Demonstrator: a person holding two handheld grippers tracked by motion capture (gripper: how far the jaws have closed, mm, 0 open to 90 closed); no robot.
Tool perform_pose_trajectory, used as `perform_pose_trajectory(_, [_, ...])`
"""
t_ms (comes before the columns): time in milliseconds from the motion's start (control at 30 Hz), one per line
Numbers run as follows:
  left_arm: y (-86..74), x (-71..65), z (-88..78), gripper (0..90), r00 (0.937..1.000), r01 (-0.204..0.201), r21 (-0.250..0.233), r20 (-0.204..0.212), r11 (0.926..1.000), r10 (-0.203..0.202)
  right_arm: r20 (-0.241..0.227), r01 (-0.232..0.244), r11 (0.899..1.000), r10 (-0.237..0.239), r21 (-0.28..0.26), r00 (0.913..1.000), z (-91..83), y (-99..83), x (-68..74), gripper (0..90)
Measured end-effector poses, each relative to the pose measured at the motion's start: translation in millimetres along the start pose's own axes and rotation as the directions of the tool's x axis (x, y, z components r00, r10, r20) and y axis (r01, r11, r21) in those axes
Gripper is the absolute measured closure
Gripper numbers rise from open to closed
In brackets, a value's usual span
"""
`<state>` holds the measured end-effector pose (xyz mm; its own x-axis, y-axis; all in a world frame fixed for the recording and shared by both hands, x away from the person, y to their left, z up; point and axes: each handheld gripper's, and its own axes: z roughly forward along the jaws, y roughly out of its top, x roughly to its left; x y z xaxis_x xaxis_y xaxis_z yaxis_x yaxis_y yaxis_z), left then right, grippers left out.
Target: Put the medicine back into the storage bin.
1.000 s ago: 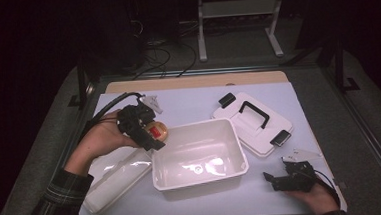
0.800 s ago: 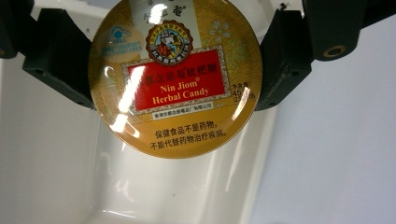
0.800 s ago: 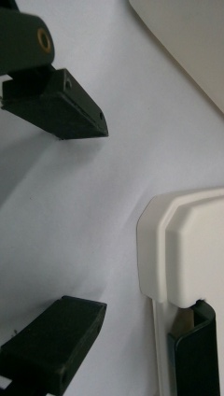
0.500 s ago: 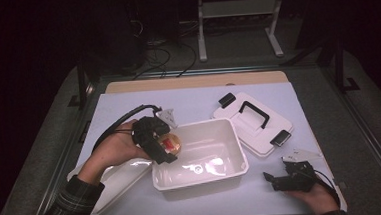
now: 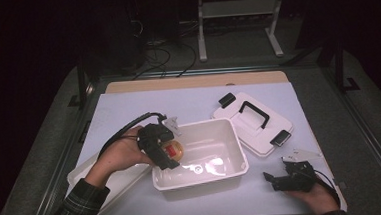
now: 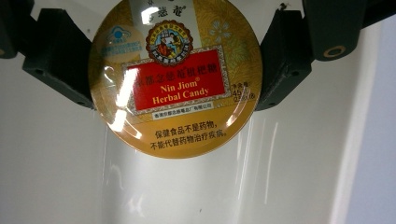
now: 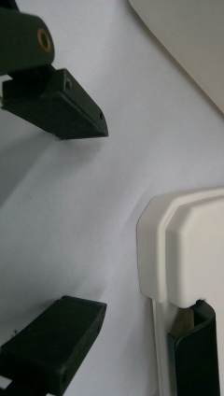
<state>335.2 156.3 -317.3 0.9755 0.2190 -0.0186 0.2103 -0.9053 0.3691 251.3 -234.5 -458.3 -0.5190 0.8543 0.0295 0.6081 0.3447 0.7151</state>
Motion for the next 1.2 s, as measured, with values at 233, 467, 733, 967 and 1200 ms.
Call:
perform_pose_trajectory(233, [-4.3,0.2,6.2,19.7,1.0000,0.007,0.017,0.002,0.9998,-0.007,0.000,0.000,1.000,0.000,0.000,1.0000,0.0,0.0,0.0,12.8])
perform_pose_trajectory(467, [-6.1,-0.4,9.3,19.6,0.9999,0.003,0.026,0.011,0.9997,-0.004,0.000,0.001,1.000,-0.001,0.000,1.0000,0.0,0.0,0.0,12.8])
perform_pose_trajectory(733, [-6.2,-2.3,11.7,18.1,0.9998,-0.015,0.028,0.010,0.9995,0.015,0.001,0.001,1.000,-0.001,-0.001,1.0000,0.0,0.0,0.0,12.8])
perform_pose_trajectory(967, [-6.7,-3.6,-1.0,17.6,1.0000,-0.002,-0.006,0.004,1.0000,0.002,0.000,0.001,1.000,-0.001,-0.001,1.0000,0.1,0.0,0.0,12.7])
perform_pose_trajectory(1200, [-15.6,-1.9,-23.0,17.6,0.9992,0.038,-0.067,-0.009,0.9971,-0.038,0.000,0.002,1.000,-0.002,0.000,1.0000,0.0,0.0,0.0,12.7])
